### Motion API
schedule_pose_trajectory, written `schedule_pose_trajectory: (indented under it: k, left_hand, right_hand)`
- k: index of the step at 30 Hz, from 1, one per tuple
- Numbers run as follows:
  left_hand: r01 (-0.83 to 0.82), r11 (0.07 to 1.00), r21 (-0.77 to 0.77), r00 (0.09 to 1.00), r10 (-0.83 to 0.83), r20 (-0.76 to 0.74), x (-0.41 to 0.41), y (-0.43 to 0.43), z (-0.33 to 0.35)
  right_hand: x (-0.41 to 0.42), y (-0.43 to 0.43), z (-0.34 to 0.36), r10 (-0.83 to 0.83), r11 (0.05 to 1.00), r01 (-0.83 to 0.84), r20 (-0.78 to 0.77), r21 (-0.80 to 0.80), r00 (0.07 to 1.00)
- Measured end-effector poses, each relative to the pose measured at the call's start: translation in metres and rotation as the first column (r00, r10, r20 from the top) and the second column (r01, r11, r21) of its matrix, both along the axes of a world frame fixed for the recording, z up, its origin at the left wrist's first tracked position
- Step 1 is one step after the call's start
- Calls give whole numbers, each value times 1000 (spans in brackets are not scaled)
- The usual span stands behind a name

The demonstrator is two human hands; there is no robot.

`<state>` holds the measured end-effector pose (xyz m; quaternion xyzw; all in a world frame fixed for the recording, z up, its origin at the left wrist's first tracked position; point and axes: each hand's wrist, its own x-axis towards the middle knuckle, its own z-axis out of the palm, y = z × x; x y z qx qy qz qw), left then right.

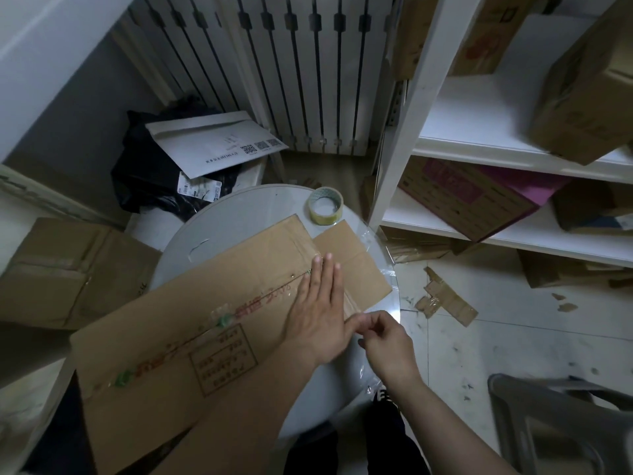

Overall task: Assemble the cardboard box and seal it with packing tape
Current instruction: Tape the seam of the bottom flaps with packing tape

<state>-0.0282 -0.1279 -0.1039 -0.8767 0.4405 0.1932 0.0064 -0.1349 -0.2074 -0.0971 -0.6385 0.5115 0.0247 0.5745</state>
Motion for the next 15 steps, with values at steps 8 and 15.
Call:
schedule_pose_trajectory:
  k: [8,15]
  left_hand:
    - [-44,999,13,998,43,55,-14,-3,-10]
    - [-86,996,-21,995,87,45,-19,10,-6]
  right_hand:
    - [19,-23,9,0,997,0,5,81,1000]
    - [30,-14,23,387,859,-368,-20,-355,922]
